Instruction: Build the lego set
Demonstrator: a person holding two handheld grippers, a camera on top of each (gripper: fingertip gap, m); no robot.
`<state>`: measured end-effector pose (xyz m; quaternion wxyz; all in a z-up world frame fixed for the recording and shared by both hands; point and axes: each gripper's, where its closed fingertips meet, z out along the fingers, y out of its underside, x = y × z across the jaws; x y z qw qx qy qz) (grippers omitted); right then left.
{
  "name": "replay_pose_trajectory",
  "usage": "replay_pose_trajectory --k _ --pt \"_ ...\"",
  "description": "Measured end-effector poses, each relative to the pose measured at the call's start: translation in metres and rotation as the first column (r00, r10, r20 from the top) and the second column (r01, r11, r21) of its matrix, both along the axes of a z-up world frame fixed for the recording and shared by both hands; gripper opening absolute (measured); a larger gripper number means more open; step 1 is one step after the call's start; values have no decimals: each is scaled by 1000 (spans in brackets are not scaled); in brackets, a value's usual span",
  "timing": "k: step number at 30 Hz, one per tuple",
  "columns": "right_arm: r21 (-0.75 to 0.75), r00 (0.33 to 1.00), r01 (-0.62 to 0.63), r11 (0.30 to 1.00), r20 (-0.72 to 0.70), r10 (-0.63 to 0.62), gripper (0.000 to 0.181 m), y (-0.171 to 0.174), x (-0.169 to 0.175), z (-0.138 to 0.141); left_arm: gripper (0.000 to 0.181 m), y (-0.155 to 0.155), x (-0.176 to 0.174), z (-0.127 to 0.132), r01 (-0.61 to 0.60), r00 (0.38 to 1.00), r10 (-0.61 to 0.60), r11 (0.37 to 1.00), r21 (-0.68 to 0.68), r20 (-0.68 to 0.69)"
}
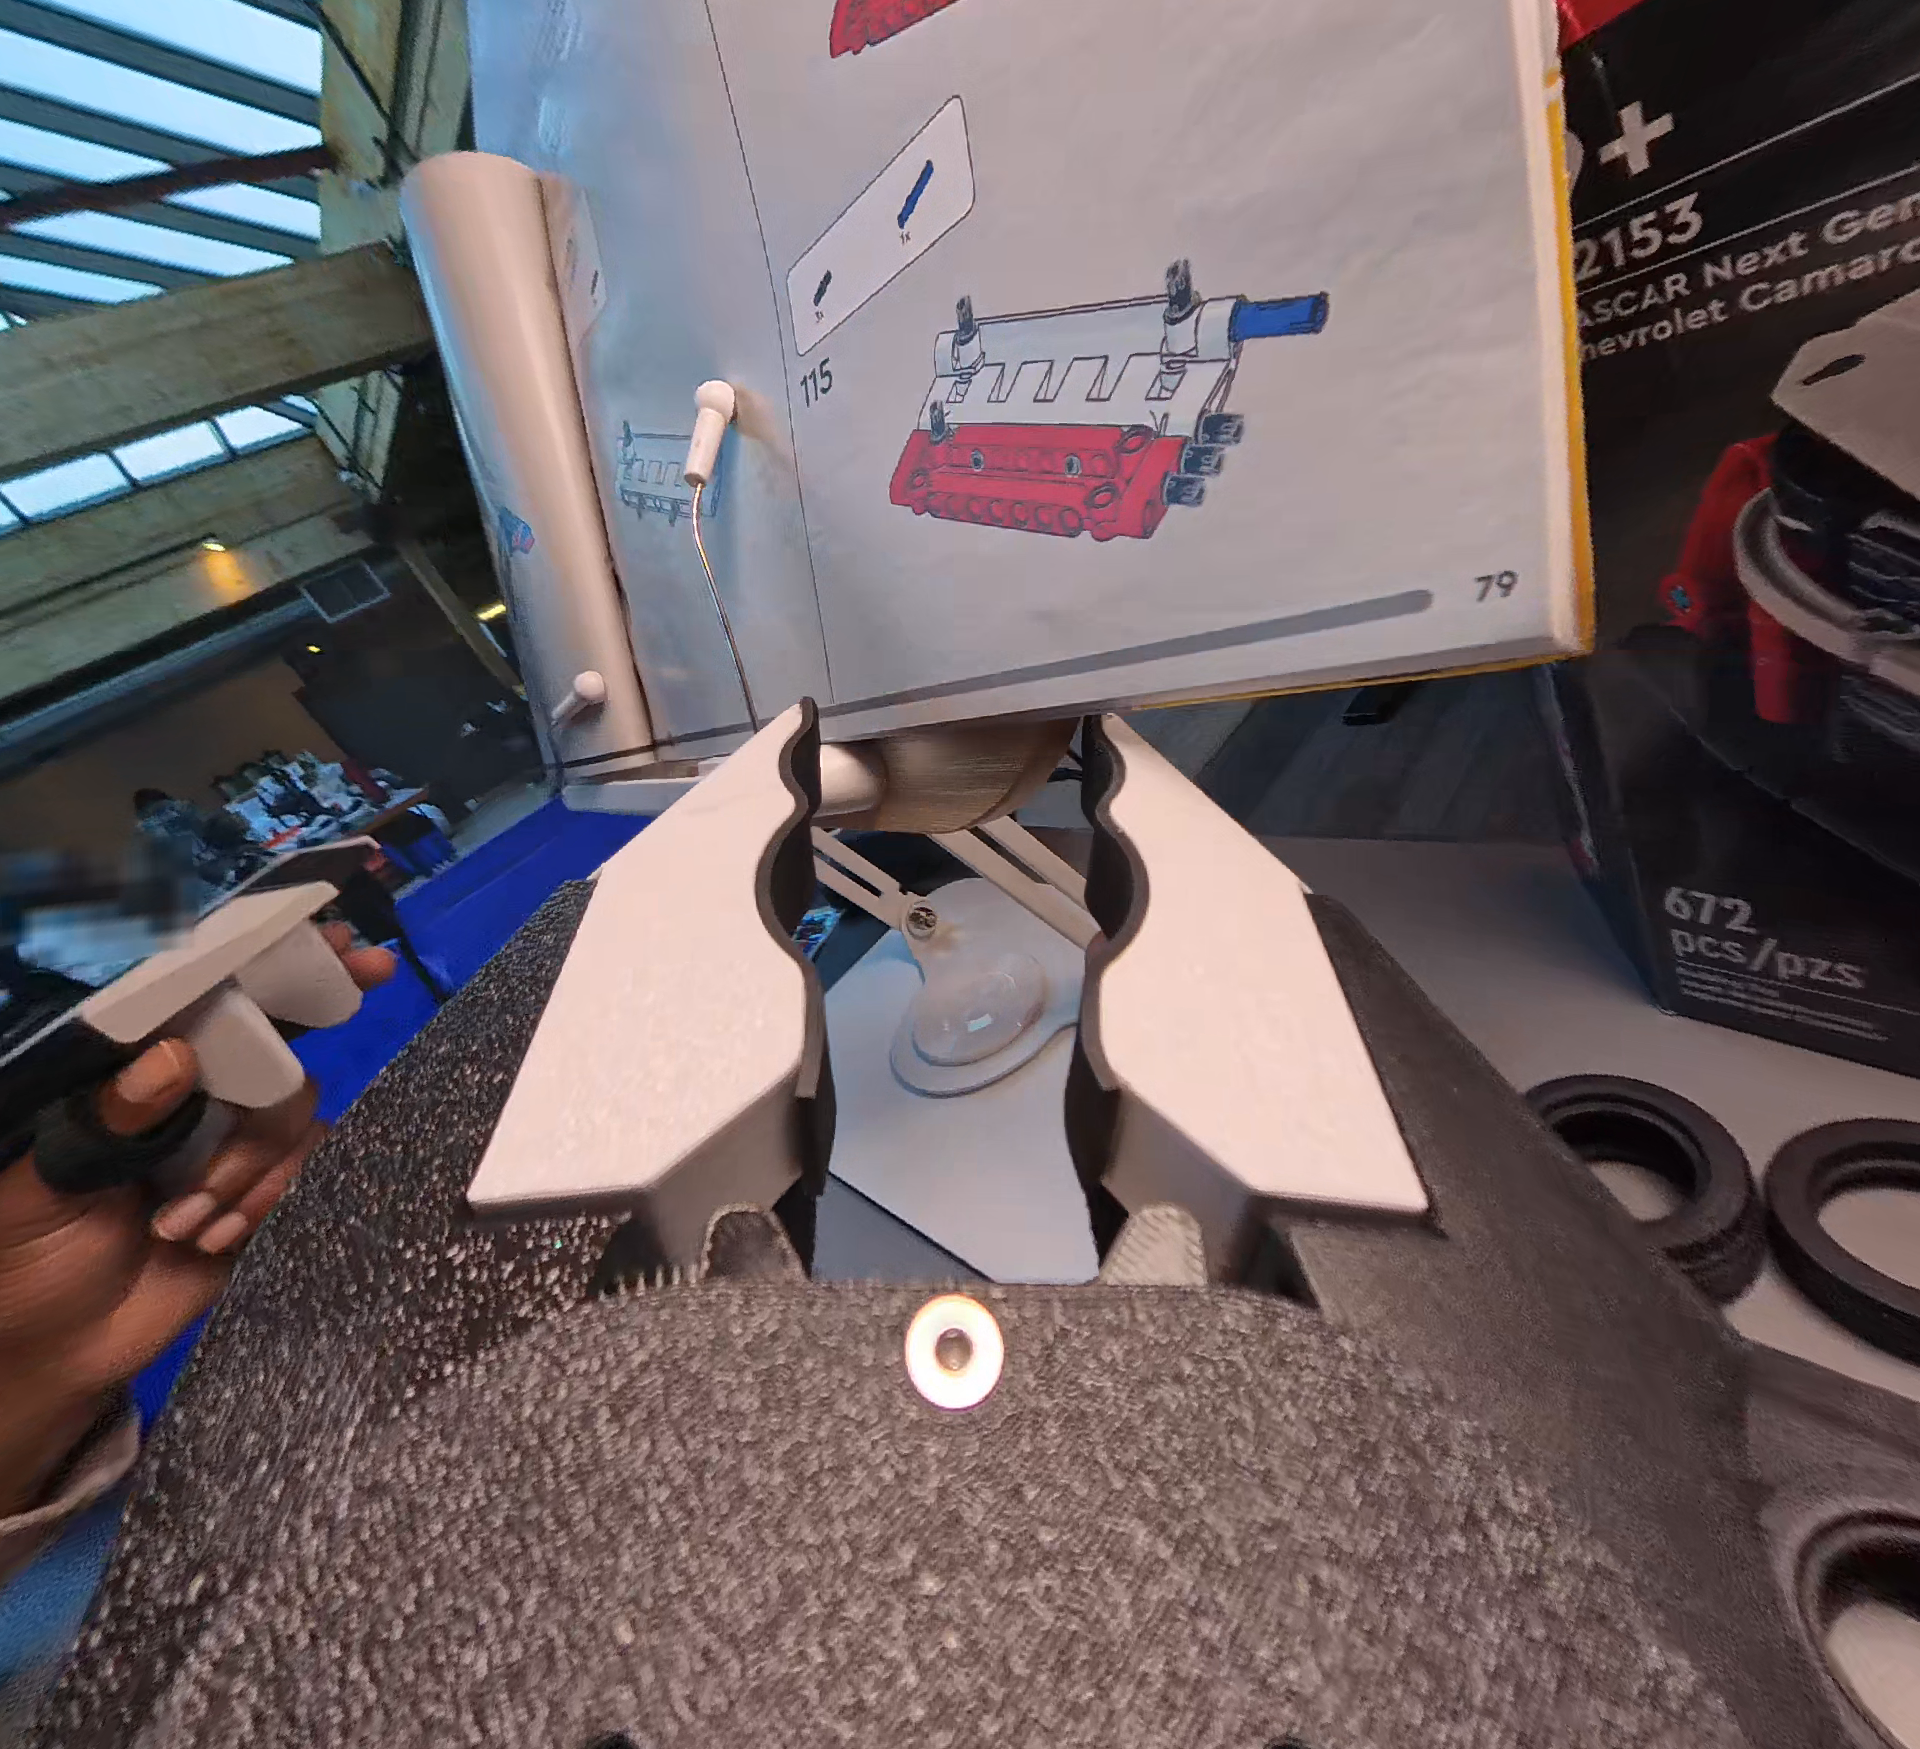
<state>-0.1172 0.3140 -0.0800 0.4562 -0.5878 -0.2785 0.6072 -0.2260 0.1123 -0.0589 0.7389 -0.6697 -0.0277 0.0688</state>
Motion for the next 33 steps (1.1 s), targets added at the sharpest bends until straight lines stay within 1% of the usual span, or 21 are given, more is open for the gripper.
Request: replay_pose_trajectory --k 2,4,7,8,10,13,15,19,24,29,33 --pt "26 997 52 998 51 -53 38 6 4 -3 21 11 8 16 12 999 -11 1000 17 -52" --pt "10 995 54 999 80 -54 30 10 1 -4 15 31 13 38 9 994 -6 1000 25 -110" --pt "-12 997 29 1000 70 -28 29 12 -3 -2 6 71 14 68 11 983 -9 1000 7 -185" --pt "-10 998 28 1000 62 -27 28 11 -3 -2 1 84 10 76 -6 975 7 1000 4 -221" --pt "-18 999 33 999 36 -33 28 10 -1 -3 0 104 -2 86 -52 956 46 999 -13 -288" --pt "-33 999 39 999 -12 -39 26 10 -1 -4 0 122 -24 86 -135 942 102 987 -82 -321" --pt "-29 998 41 999 -36 -42 25 10 -2 -3 0 124 -29 84 -138 940 102 986 -89 -326" --pt "13 997 58 998 -50 -58 25 10 -2 -2 0 123 -33 83 -134 967 107 985 -105 -230" --pt "23 998 63 998 -27 -62 25 11 -3 -2 0 118 -42 76 -124 980 111 989 -76 -163" --pt "40 997 64 997 -35 -63 24 11 -4 -1 0 113 -54 67 -129 978 111 987 -98 -175" --pt "21 998 56 998 -39 -55 25 10 -3 -3 0 109 -51 65 -129 974 109 987 -92 -200"
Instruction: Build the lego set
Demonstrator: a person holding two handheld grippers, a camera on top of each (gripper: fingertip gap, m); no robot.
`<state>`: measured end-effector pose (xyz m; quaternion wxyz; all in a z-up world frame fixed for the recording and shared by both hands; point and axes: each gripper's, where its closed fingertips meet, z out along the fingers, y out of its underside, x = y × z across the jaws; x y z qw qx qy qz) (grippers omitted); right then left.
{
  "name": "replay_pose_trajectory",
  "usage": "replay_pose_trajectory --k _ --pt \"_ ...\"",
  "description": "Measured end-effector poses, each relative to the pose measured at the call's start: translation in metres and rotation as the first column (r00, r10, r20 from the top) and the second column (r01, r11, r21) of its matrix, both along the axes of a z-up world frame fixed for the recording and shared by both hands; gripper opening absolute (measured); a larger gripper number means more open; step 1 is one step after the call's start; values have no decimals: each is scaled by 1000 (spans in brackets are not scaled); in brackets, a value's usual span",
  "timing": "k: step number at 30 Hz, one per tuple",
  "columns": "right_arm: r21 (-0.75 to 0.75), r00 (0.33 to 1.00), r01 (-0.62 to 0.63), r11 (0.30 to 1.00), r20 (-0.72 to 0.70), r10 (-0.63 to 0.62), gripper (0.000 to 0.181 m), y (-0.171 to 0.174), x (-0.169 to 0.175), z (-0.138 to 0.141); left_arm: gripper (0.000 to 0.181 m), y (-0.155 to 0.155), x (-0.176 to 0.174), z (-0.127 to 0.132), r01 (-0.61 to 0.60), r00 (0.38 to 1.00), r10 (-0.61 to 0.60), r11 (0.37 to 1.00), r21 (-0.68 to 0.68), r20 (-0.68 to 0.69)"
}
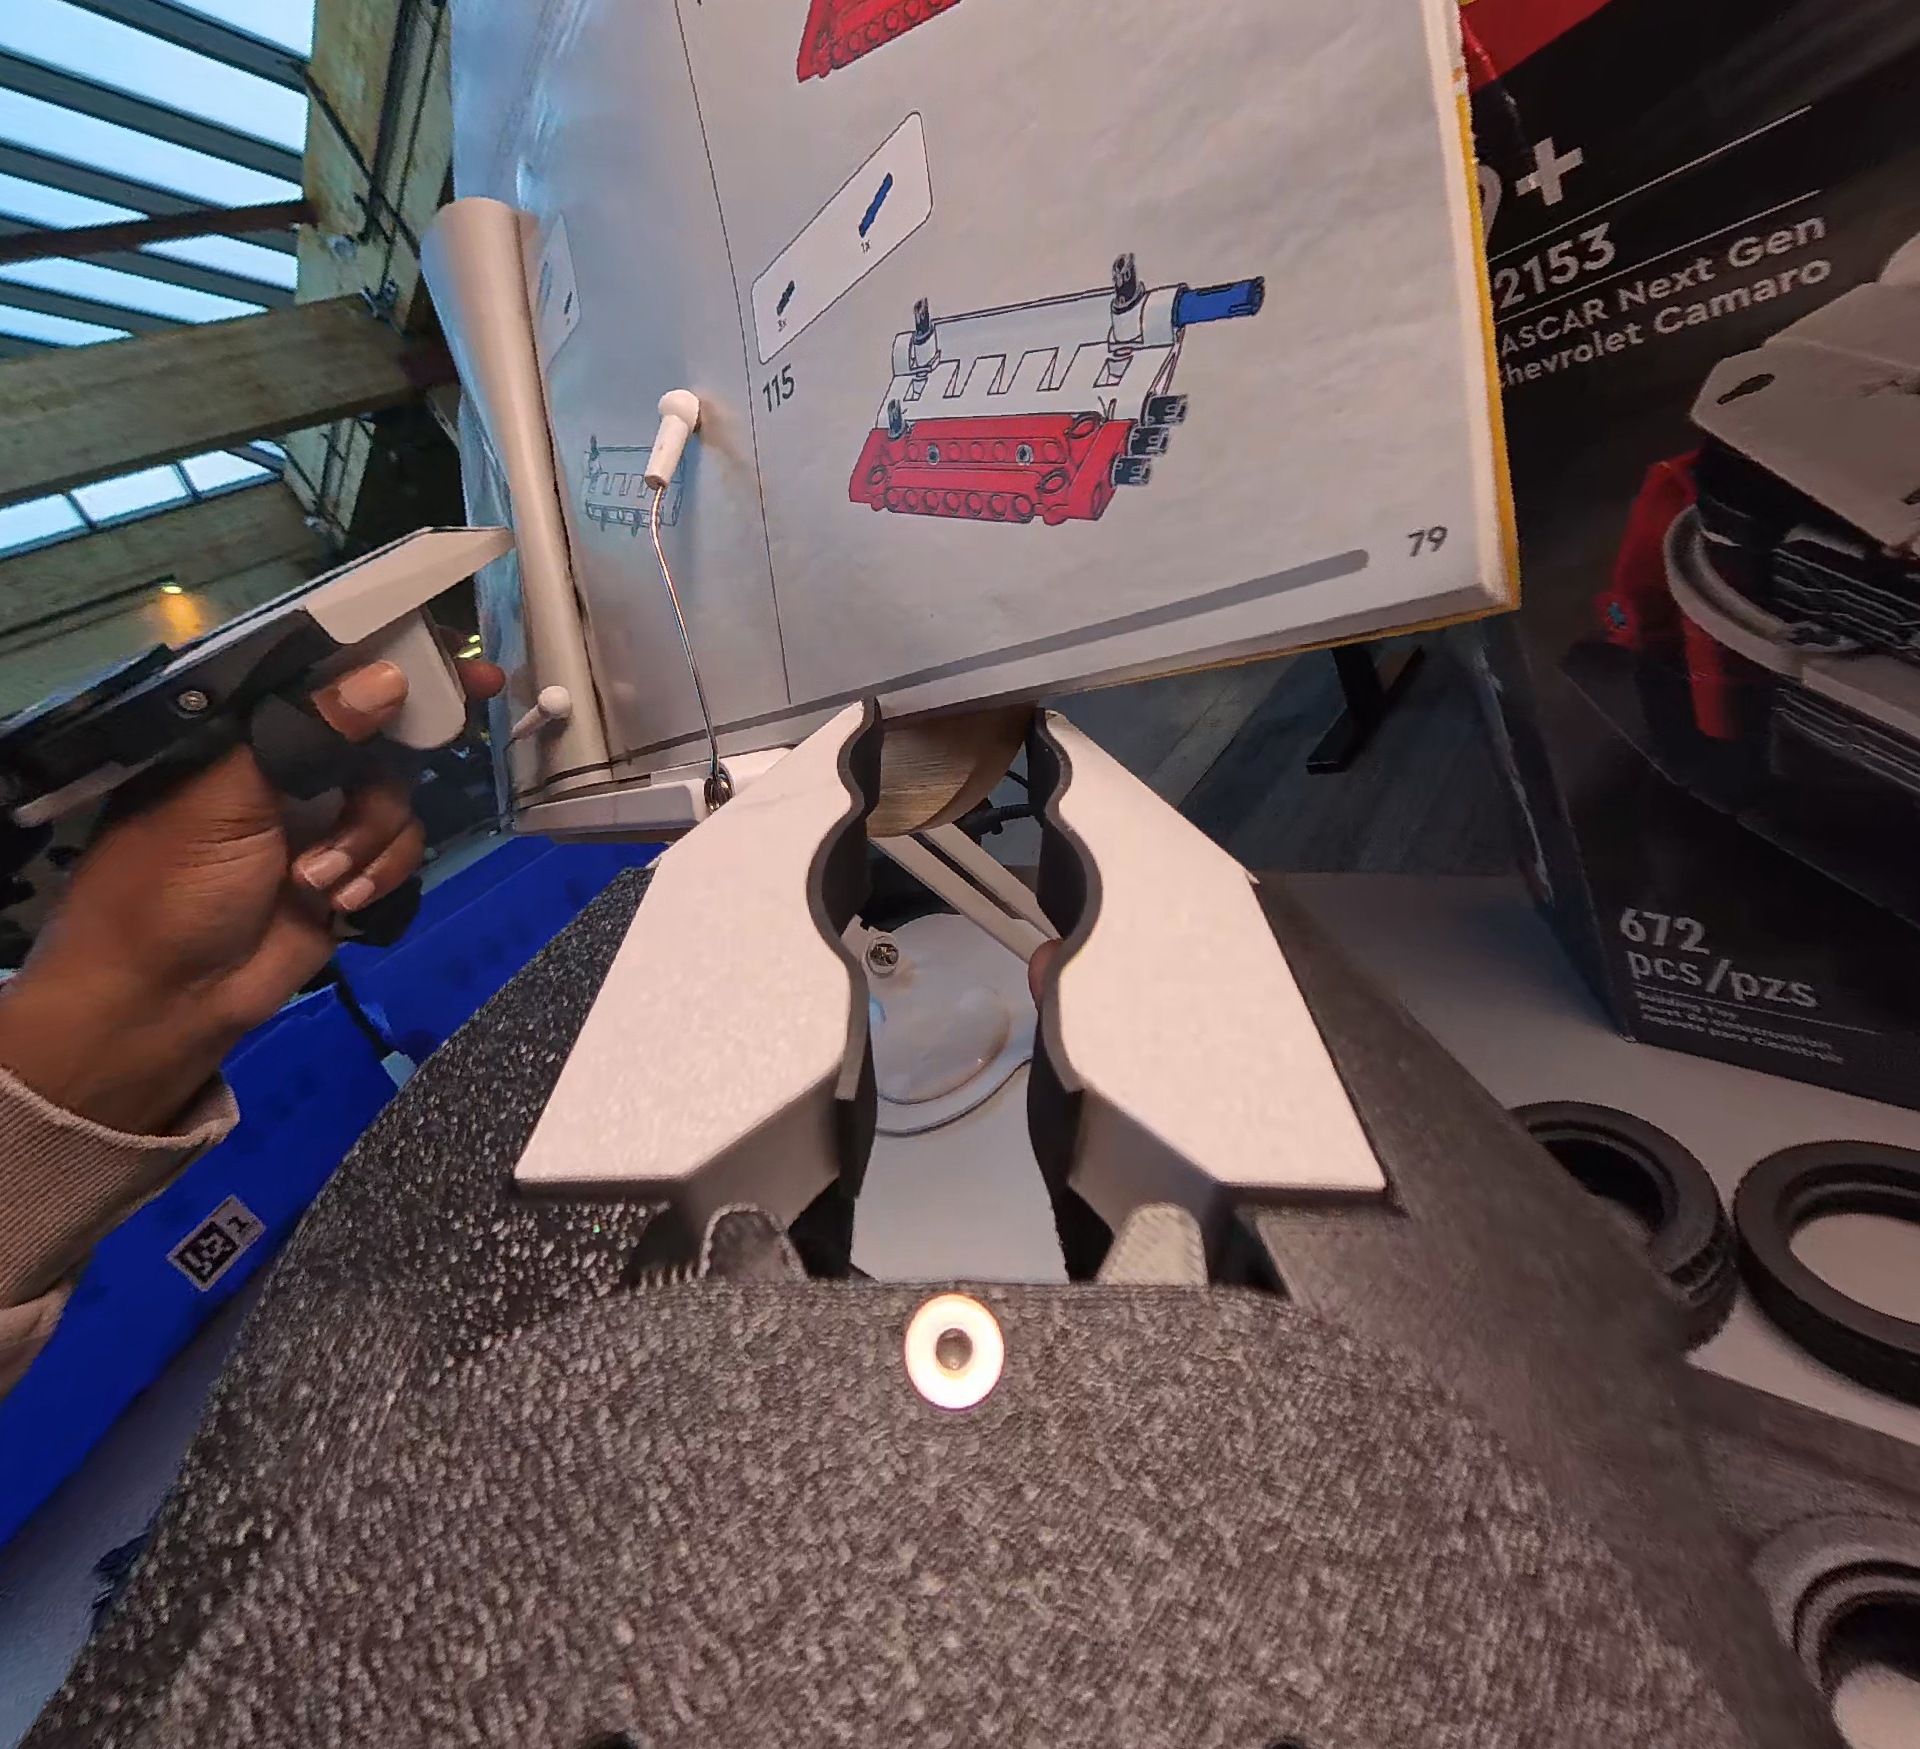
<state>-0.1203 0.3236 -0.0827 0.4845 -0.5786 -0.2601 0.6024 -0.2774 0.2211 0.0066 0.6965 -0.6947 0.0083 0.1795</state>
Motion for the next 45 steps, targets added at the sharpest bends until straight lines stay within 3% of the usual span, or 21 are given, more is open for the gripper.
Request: replay_pose_trajectory --k 8,12,13,16,19,22,24,26,30,35,38,45 --pt "53 989 -20 998 149 12 26 2 0 -1 0 -10 2 -3 -14 997 13 1000 17 71" --pt "32 972 24 999 234 -31 28 0 6 -2 0 -36 19 1 3 994 -10 998 64 106" --pt "44 965 38 998 258 -48 37 -5 12 -1 0 -47 28 2 25 992 -36 996 84 123" --pt "206 928 91 974 336 -158 49 -26 30 6 0 -85 57 -1 82 986 -99 989 126 133" --pt "412 948 56 909 264 -177 39 -67 32 48 0 -122 86 -15 143 975 -163 980 139 148" --pt "538 972 -11 843 203 -117 24 -105 14 93 0 -152 110 -34 177 963 -201 974 141 182" --pt "611 971 -2 792 189 -144 11 -112 -4 113 0 -170 125 -49 199 951 -223 972 127 215" --pt "602 967 -20 798 213 -137 8 -110 -30 121 0 -190 135 -64 207 943 -229 972 111 243" --pt "644 943 -9 765 261 -208 0 -87 -77 126 7 -222 144 -90 218 948 -225 974 58 224" --pt "674 914 -3 739 302 -272 0 -68 -120 129 20 -225 143 -109 216 957 -214 976 11 195" --pt "678 894 -11 735 336 -297 0 -66 -132 129 22 -222 147 -116 226 965 -222 974 -9 142" --pt "707 868 -6 707 355 -348 0 -63 -131 120 23 -222 151 -116 256 954 -253 967 3 160"
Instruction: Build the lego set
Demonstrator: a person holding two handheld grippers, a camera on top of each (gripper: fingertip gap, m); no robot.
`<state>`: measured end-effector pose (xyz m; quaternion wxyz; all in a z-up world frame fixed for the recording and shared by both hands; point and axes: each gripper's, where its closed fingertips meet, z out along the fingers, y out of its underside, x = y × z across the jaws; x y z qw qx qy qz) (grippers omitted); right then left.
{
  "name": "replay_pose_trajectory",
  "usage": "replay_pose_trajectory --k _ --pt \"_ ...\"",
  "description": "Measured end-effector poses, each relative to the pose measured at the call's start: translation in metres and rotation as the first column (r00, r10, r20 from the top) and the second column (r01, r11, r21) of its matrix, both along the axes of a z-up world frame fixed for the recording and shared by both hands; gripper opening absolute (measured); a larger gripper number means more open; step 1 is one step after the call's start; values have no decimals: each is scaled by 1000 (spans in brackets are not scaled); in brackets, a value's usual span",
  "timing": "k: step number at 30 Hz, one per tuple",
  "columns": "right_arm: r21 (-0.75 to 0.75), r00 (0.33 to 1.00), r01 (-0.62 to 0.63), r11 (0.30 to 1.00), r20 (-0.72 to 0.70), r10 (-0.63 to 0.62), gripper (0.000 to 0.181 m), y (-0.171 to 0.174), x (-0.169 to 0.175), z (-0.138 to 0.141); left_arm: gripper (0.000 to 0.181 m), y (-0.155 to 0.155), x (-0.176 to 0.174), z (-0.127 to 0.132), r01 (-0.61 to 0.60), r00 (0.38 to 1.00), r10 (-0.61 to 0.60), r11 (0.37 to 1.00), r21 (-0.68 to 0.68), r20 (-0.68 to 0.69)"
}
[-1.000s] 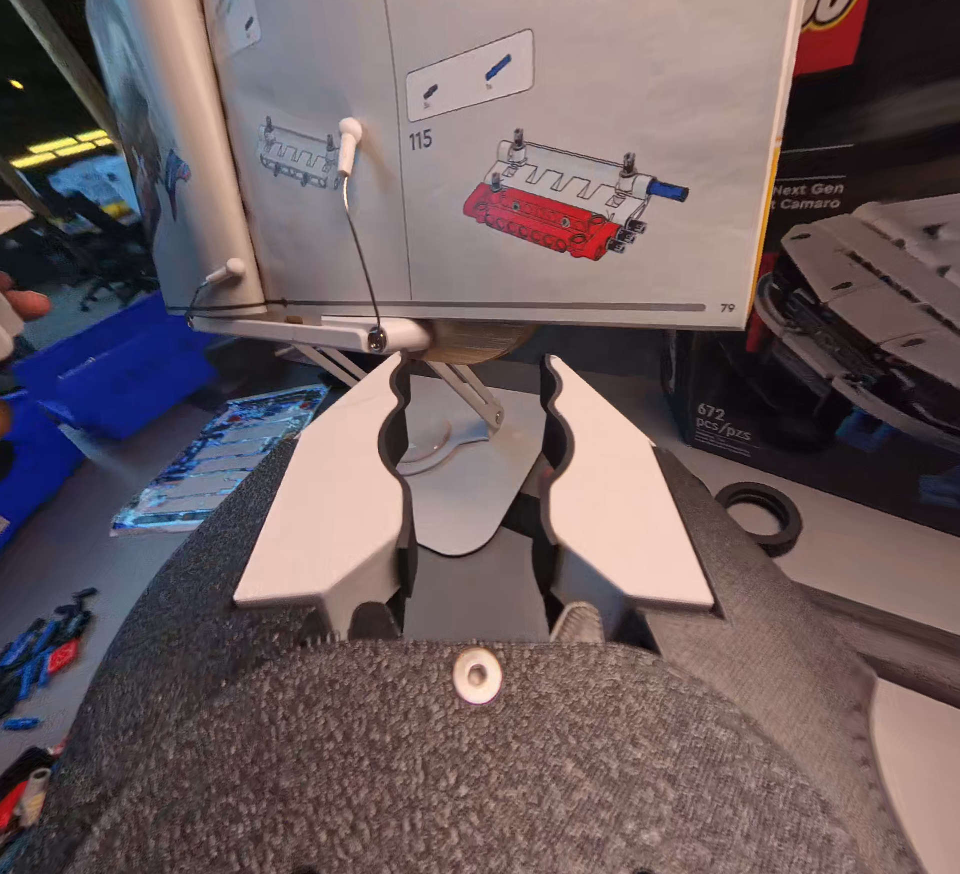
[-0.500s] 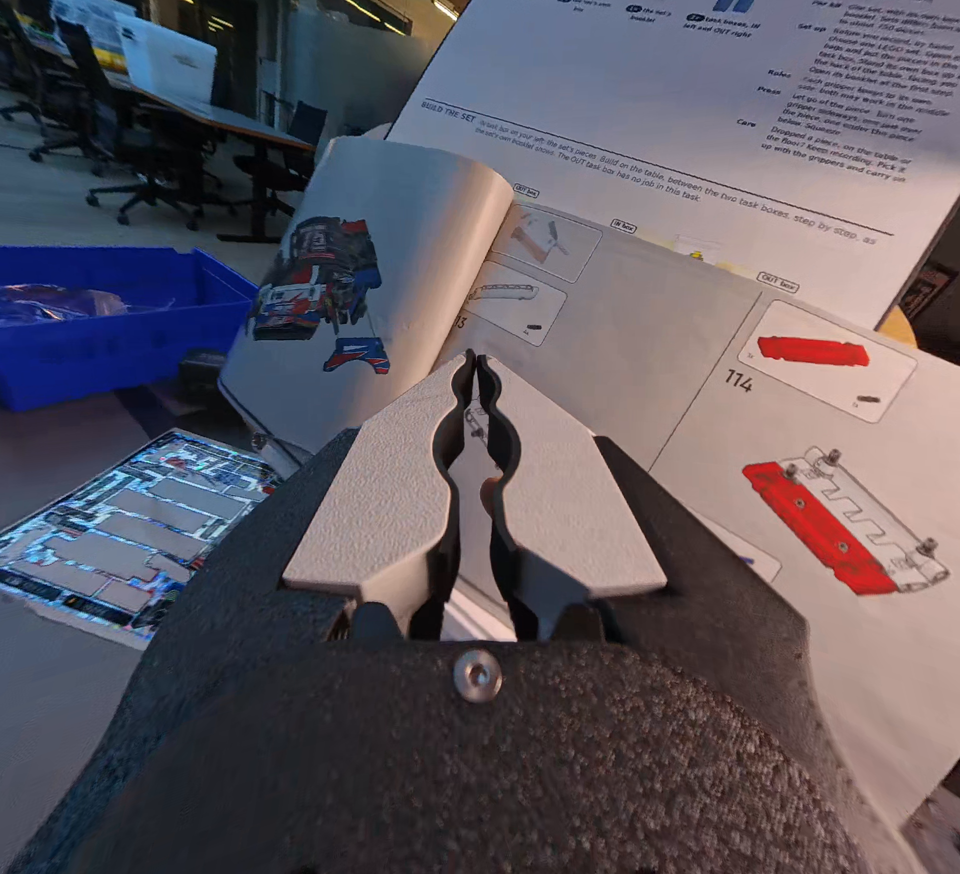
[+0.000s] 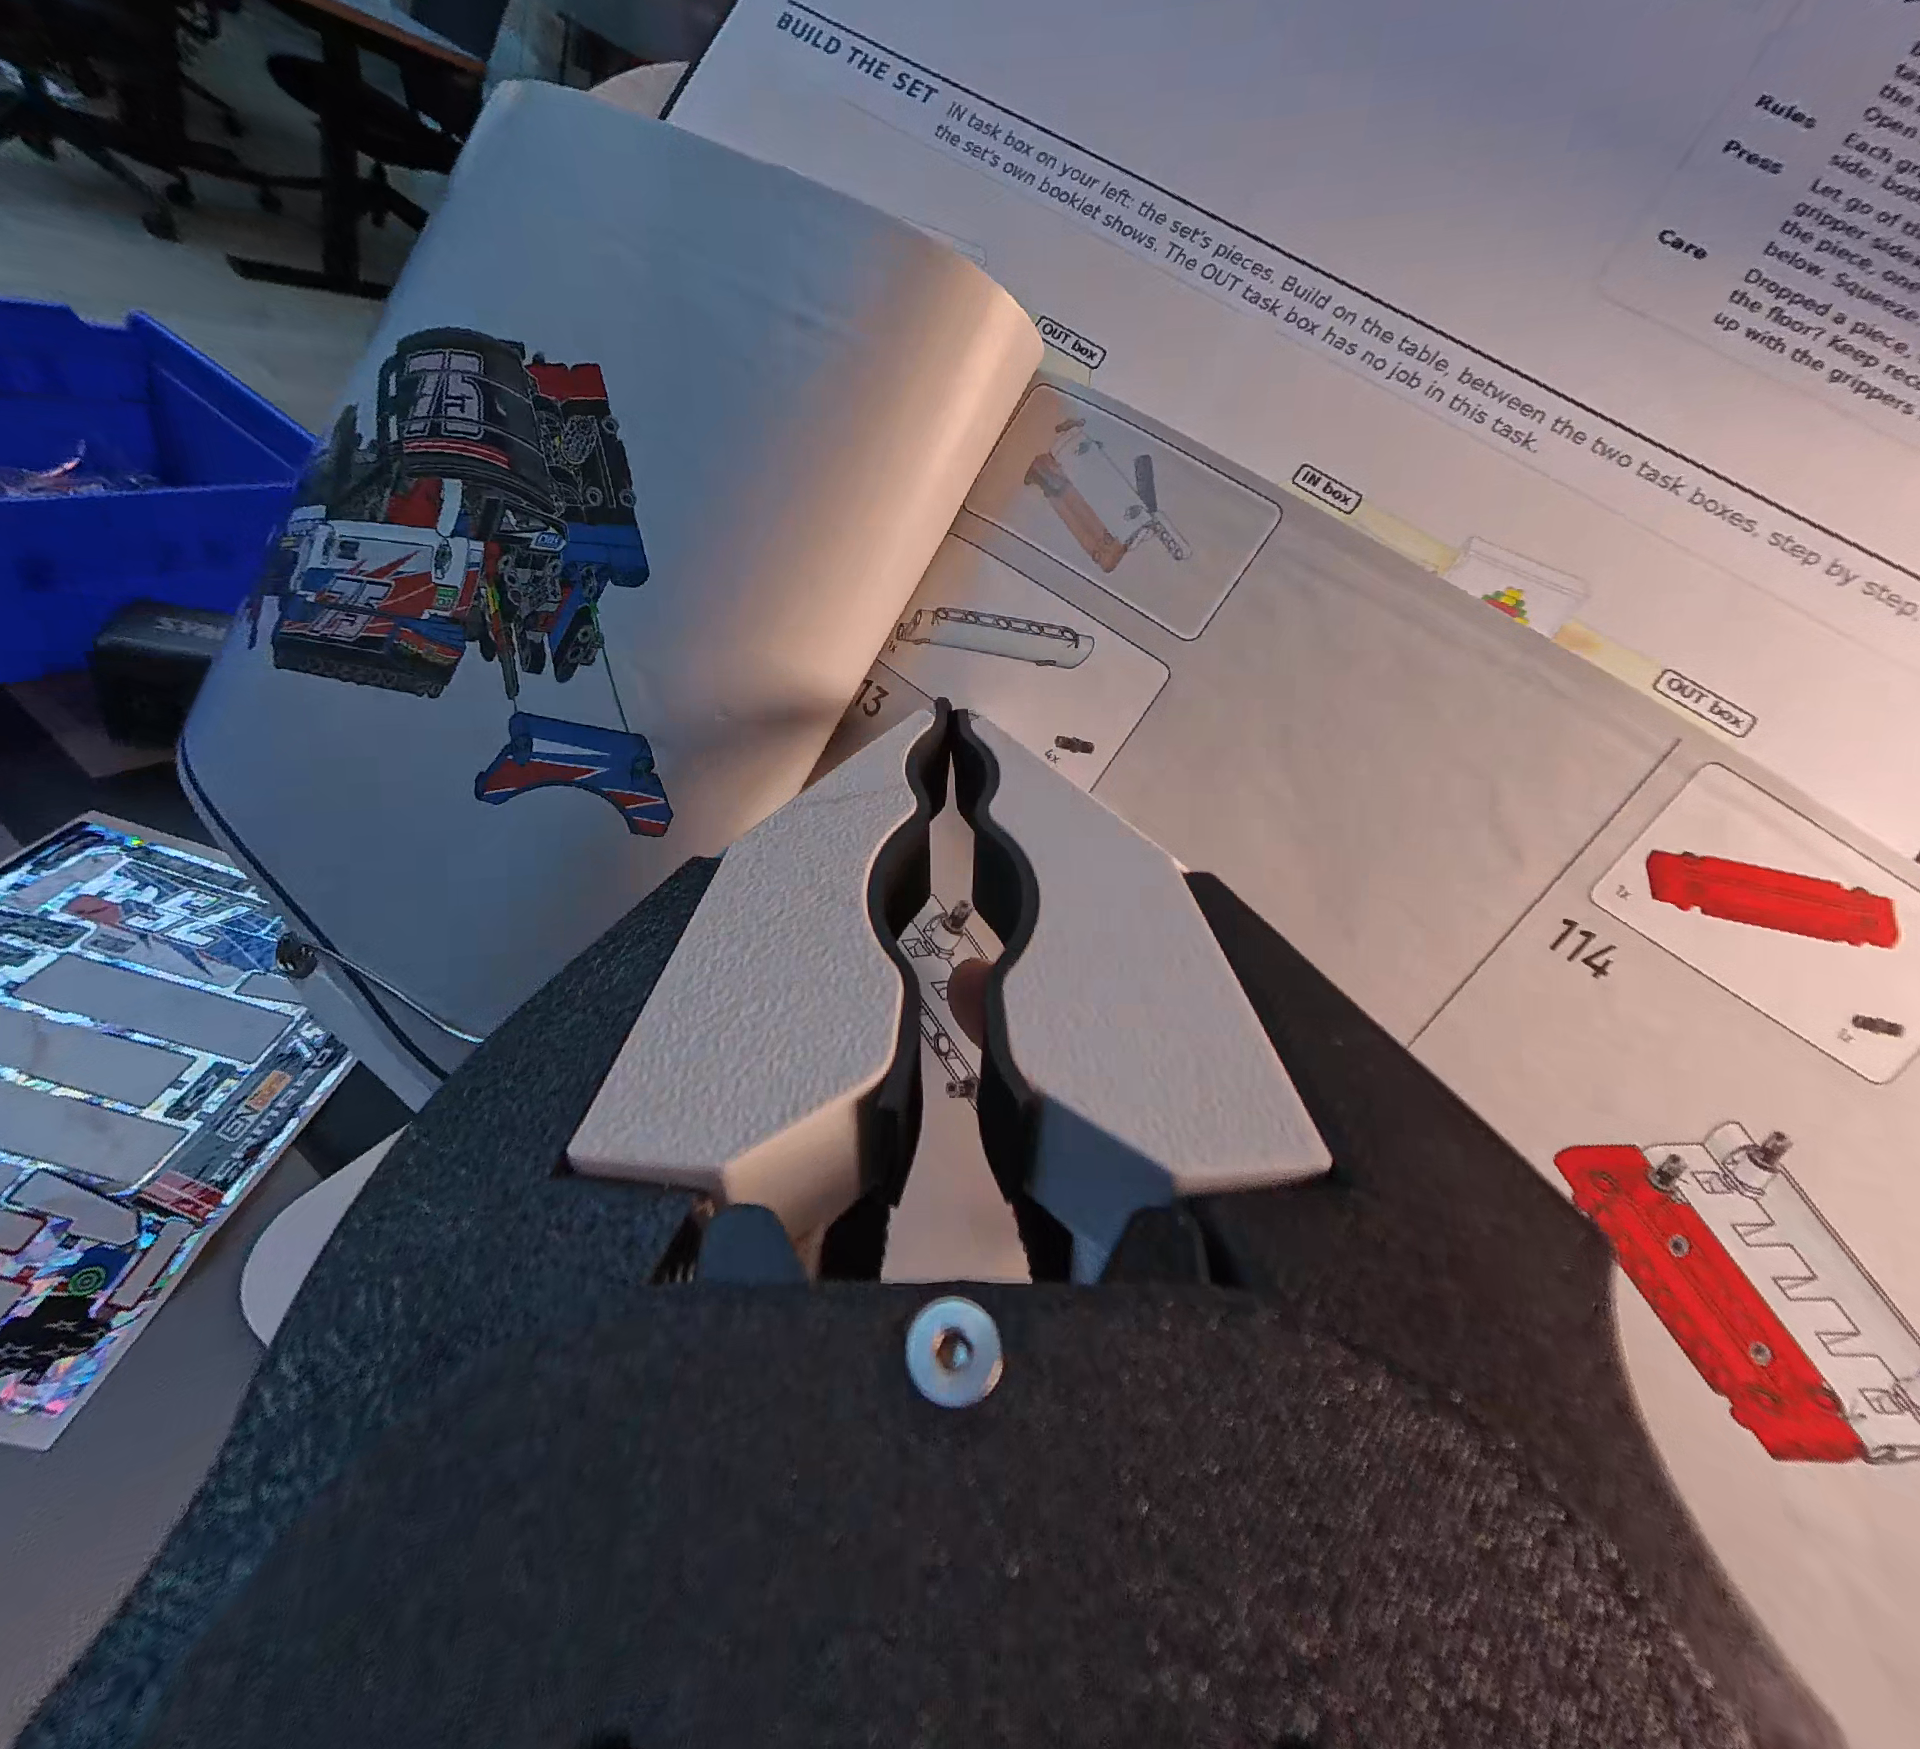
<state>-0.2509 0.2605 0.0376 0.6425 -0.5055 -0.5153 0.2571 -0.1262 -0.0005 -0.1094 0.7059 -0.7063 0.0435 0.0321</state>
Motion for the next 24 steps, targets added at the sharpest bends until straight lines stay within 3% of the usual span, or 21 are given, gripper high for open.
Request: replay_pose_trajectory --k 11,15,20,23,24 --pt "-19 998 36 999 -42 -36 0 18 26 -7 25 1 -13 -7 -55 999 55 998 -16 -1" --pt "-84 987 -93 992 -135 81 0 -17 49 7 24 -4 -26 3 -86 996 86 996 -8 20" --pt "-117 925 -366 923 -159 346 24 -108 140 5 22 -41 -64 70 -143 988 134 983 116 78" --pt "-196 882 -464 864 -9 471 41 -147 208 -36 18 -70 -77 104 -152 987 139 971 183 83" --pt "-227 871 -460 859 76 486 57 -152 230 -57 18 -76 -79 108 -146 988 135 975 168 75"
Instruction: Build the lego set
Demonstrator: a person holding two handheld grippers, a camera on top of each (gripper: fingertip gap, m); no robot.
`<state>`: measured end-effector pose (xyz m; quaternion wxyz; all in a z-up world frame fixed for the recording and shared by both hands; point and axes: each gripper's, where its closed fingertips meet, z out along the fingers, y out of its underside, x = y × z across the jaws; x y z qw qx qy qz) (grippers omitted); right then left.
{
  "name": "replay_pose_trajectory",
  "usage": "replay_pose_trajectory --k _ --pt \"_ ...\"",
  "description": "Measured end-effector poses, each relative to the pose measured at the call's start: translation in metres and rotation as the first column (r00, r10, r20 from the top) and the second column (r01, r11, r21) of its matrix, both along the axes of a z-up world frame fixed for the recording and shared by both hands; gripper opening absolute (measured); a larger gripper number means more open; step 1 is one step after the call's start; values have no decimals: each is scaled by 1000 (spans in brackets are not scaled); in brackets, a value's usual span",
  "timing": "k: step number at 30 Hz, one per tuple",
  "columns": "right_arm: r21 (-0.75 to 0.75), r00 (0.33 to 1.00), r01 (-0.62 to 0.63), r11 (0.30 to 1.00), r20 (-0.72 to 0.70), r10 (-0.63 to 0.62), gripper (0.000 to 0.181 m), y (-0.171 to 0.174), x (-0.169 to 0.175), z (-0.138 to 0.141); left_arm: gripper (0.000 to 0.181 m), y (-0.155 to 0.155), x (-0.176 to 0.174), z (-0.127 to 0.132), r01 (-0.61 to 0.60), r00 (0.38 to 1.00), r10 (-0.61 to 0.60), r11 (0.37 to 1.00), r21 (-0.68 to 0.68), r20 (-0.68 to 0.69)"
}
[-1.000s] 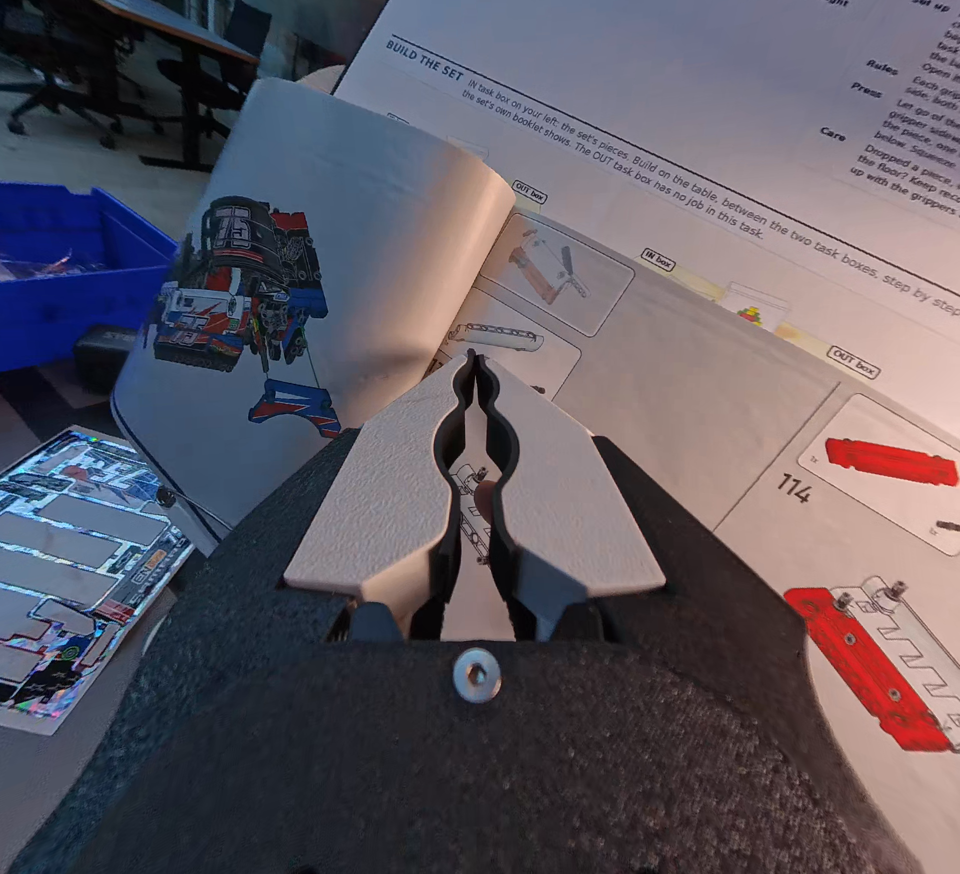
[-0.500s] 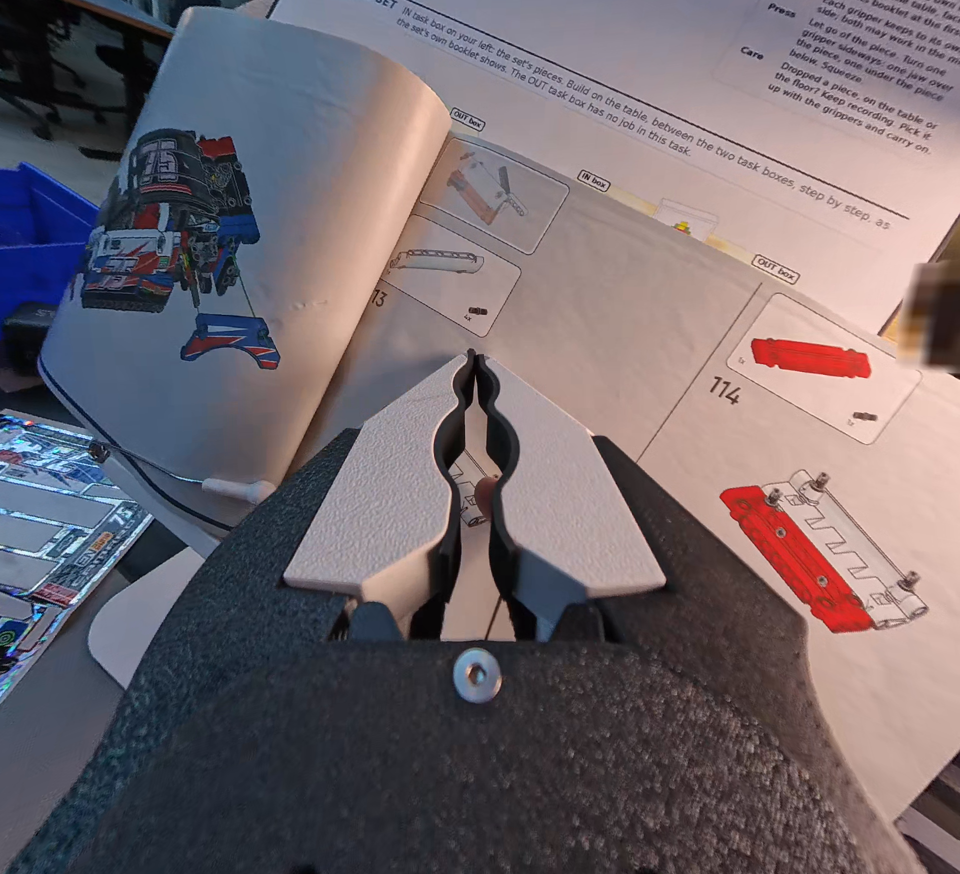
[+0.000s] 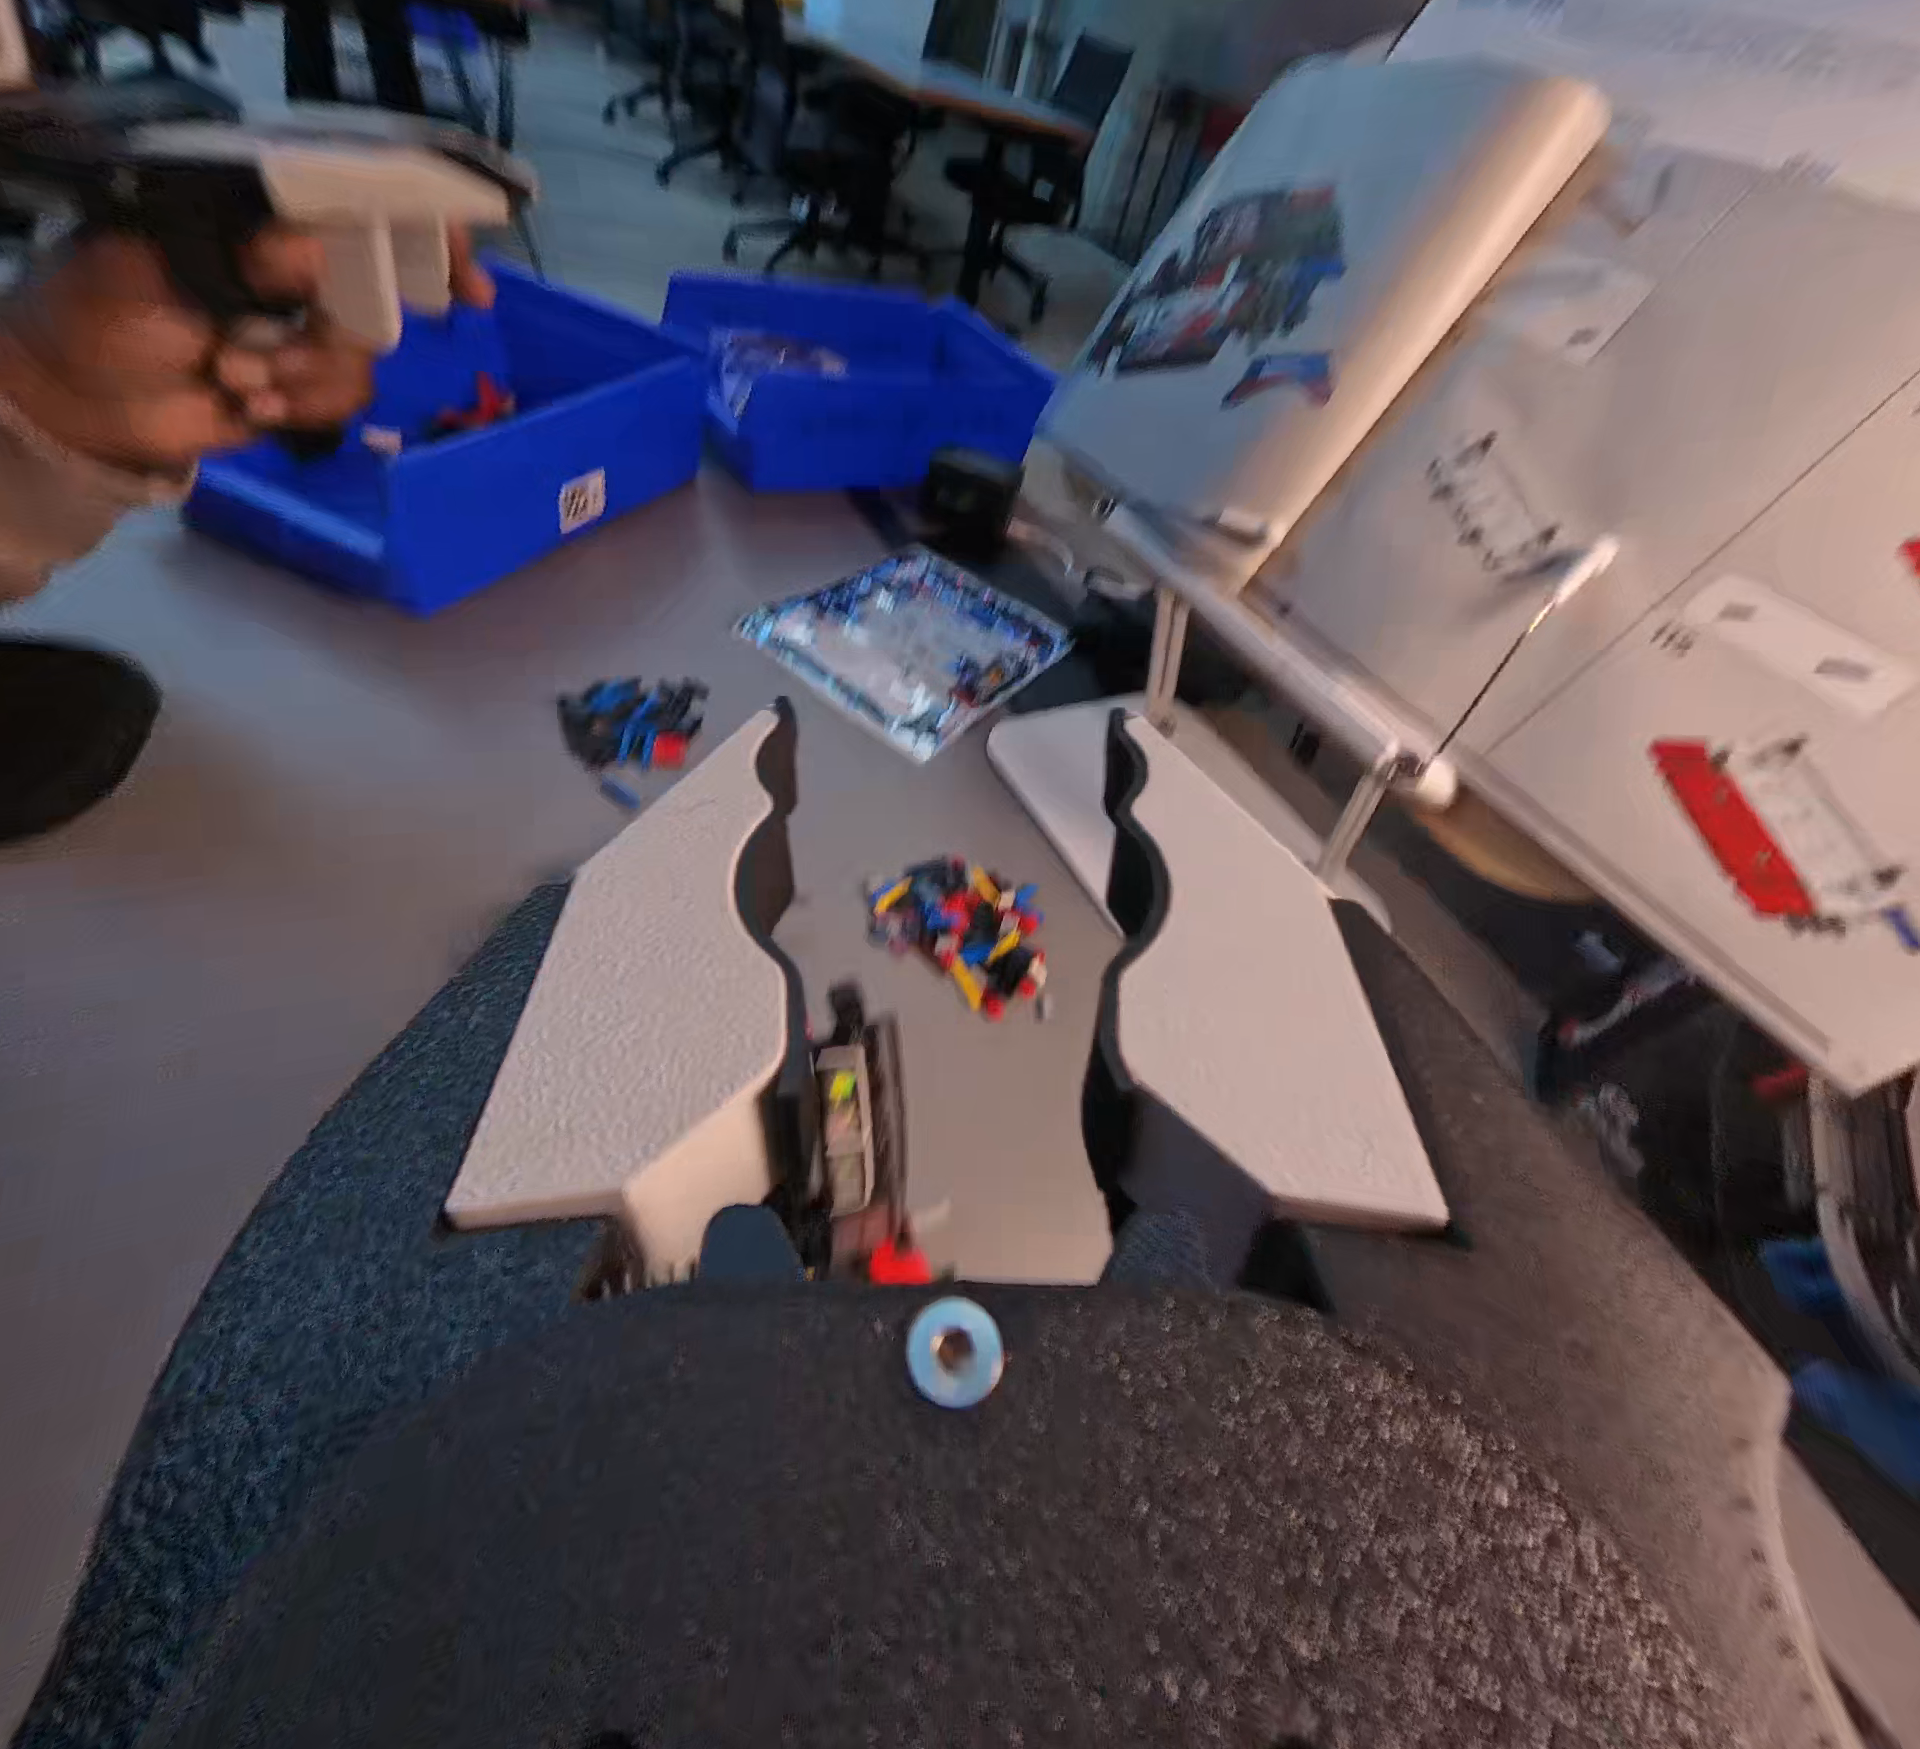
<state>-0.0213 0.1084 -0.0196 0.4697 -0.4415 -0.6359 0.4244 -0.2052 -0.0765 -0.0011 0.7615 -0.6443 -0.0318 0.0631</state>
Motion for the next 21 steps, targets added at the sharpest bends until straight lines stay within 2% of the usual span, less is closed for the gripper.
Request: replay_pose_trajectory --k 3,6,8,11,15,18,21 --pt "35 966 18 999 256 -26 98 -4 56 -78 21 -6 3 -12 49 999 -49 990 -131 5" --pt "34 925 52 998 375 -61 111 -13 81 -146 26 -3 16 -55 120 993 -115 936 -330 35" --pt "66 914 67 996 397 -88 113 -11 80 -173 27 0 26 -85 154 988 -145 899 -410 55" --pt "-14 918 11 1000 398 -5 114 -11 66 -192 28 -1 39 -124 194 981 -177 832 -520 84" --pt "11 907 -94 996 414 81 107 -3 59 -194 27 -7 43 -162 176 982 -179 749 -639 61" --pt "24 901 -124 992 422 102 103 1 60 -194 27 -8 40 -195 140 984 -177 661 -737 28" --pt "22 903 -120 993 417 100 104 8 68 -193 26 -6 33 -217 115 985 -173 619 -777 8"
